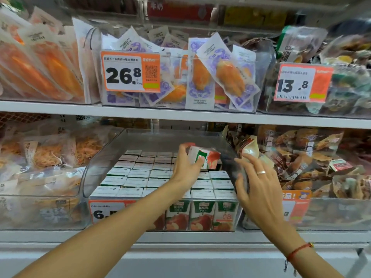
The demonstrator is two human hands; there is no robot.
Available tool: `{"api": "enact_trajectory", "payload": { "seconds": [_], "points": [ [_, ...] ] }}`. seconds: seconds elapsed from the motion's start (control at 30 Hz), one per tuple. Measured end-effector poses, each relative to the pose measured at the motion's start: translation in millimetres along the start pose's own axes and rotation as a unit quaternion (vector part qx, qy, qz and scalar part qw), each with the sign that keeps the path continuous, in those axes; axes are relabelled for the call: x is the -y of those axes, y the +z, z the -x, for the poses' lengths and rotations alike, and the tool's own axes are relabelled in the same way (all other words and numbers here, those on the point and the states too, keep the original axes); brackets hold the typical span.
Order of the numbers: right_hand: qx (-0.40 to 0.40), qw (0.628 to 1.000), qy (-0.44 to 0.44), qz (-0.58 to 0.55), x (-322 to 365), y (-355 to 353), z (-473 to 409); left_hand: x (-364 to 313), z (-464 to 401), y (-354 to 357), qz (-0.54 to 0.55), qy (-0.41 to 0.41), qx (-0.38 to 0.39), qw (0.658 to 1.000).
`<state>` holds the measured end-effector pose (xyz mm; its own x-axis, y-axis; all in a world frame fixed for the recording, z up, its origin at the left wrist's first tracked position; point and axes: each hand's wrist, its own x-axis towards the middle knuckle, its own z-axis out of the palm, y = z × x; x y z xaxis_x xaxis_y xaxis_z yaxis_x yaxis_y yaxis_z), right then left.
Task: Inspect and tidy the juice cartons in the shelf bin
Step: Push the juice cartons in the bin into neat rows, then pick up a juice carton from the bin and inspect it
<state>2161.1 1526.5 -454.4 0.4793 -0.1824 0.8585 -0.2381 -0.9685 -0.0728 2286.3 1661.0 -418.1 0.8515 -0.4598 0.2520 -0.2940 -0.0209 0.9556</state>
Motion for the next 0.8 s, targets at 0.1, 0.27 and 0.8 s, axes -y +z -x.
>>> {"api": "enact_trajectory", "payload": {
  "seconds": [0.1, 0.27, 0.8],
  "points": [
    [-0.029, 1.0, -0.003, 0.001, 1.1, 3.2, 1.1, 7.9, -13.5, 8.0, -0.12, 0.063, 0.043, 0.99],
    [-0.052, 0.999, -0.014, -0.009, 1.3, 5.9, 1.6, -2.4, -41.5, -0.6, -0.257, 0.103, 0.164, 0.947],
    [-0.083, 0.996, -0.029, -0.022, -11.3, 12.2, 16.9, 16.2, -72.3, 9.7, -0.368, 0.134, 0.284, 0.875]
  ]
}}
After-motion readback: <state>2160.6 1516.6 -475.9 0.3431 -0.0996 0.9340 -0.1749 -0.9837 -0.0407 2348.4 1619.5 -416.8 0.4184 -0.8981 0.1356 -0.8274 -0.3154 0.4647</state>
